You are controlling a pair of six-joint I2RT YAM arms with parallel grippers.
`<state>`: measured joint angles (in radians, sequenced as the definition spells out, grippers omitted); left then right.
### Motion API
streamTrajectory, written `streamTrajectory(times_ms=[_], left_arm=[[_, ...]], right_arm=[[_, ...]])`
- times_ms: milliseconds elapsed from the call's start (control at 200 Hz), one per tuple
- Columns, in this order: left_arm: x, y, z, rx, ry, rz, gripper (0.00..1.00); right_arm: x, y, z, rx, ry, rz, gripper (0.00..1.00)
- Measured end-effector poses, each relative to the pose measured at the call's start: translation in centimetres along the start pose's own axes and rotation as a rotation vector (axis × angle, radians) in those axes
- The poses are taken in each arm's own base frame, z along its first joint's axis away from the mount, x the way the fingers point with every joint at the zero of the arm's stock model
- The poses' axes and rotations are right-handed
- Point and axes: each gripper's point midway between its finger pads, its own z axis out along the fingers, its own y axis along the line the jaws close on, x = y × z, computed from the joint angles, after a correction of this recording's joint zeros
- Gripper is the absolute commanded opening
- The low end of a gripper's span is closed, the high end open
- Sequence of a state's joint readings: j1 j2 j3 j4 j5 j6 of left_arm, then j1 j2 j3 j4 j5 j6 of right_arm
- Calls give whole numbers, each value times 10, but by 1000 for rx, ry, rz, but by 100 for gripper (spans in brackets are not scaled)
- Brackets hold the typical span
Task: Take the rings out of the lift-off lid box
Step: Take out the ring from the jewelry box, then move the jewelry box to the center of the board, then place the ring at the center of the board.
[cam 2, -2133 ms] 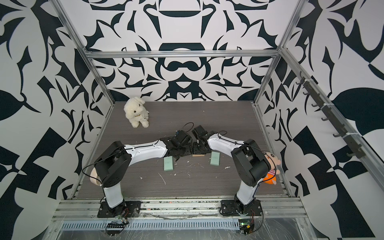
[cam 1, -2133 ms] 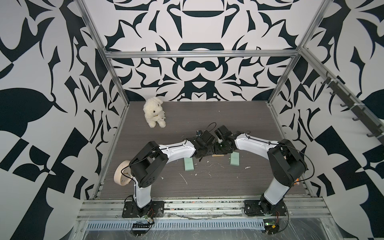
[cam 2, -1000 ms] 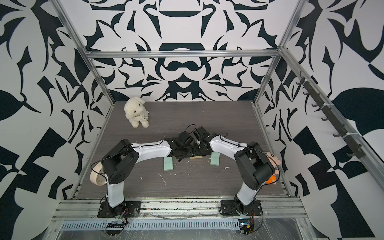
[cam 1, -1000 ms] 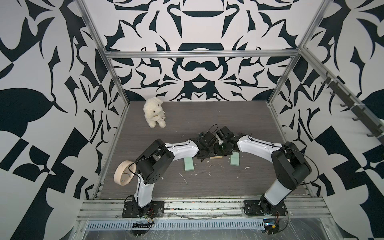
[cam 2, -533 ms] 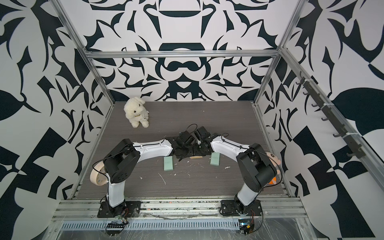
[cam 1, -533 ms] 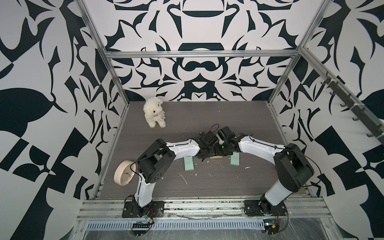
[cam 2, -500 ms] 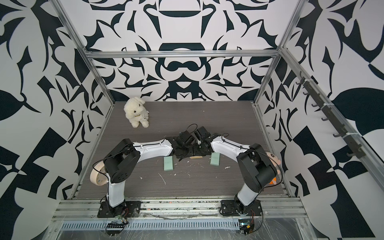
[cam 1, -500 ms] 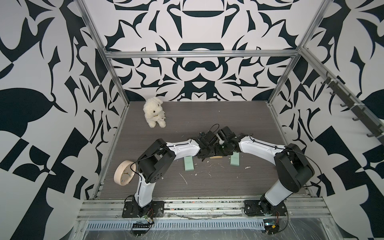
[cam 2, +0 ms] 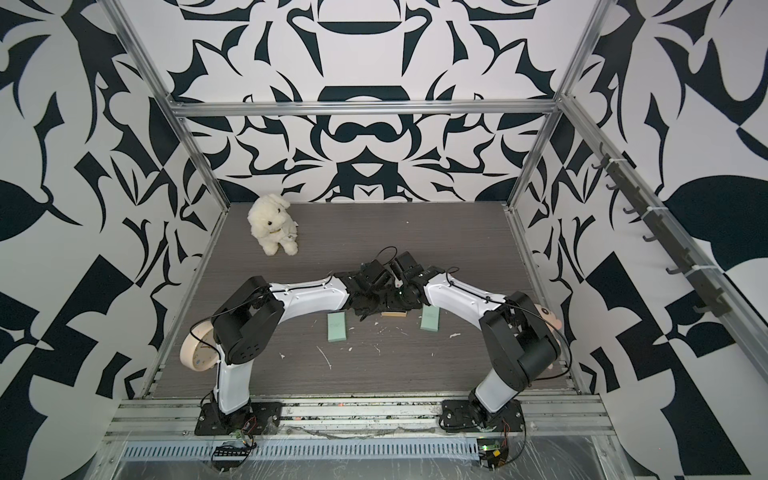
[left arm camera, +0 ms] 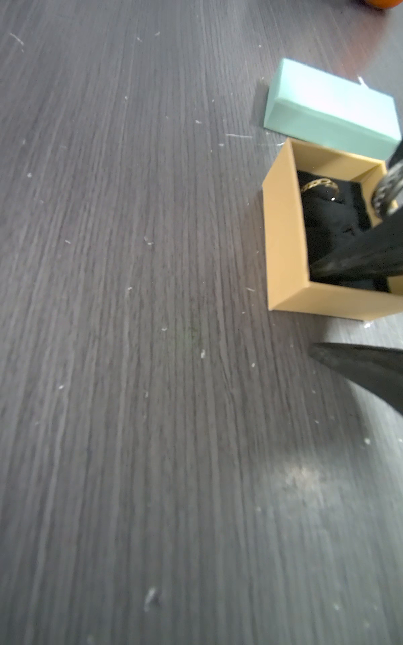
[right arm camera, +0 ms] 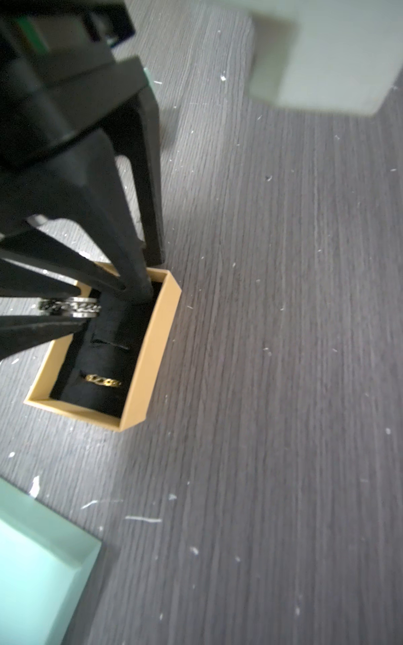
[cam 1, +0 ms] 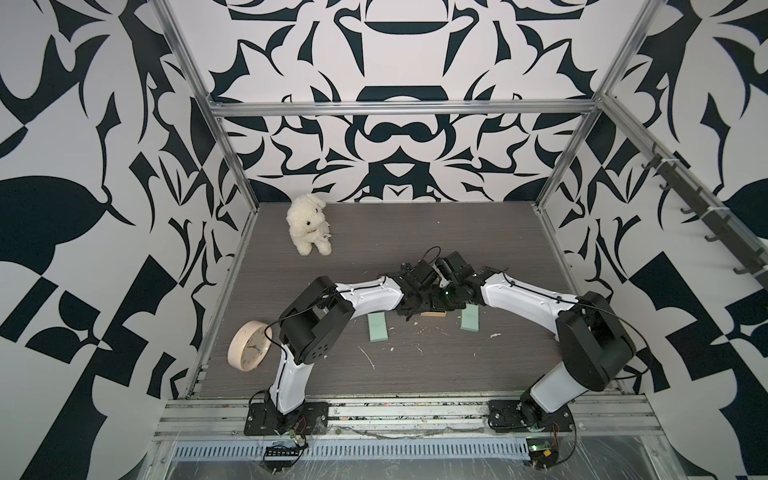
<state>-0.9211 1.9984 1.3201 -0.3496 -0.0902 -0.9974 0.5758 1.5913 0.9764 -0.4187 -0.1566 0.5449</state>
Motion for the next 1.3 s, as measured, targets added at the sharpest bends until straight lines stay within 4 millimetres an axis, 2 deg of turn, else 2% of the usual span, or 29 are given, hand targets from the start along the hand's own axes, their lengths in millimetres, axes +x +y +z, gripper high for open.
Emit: streamTrajectory(times_ms=[255,395,590,930,1105,1305], left_arm=[[0,6,-2,-10,-15,-2,35],[2,12,-5,-19,-23,-10,34],[4,21,-9,-34,-37,-30,34],[7,33,-14,-62,-48,-53,34],[7,33,-14,-62,-48,-59,34],[7,33,-14,-62,-48,-63,35]], right_arm=[[-21,-29,-18,16,-60,58,3],[-22,-42,-19,29,-63,76,4],[-14,-46,-12,22,-30,85,4],[1,-50,12,15,54,102,5],[3,-52,15,15,59,103,9],[6,-55,16,22,63,111,20]])
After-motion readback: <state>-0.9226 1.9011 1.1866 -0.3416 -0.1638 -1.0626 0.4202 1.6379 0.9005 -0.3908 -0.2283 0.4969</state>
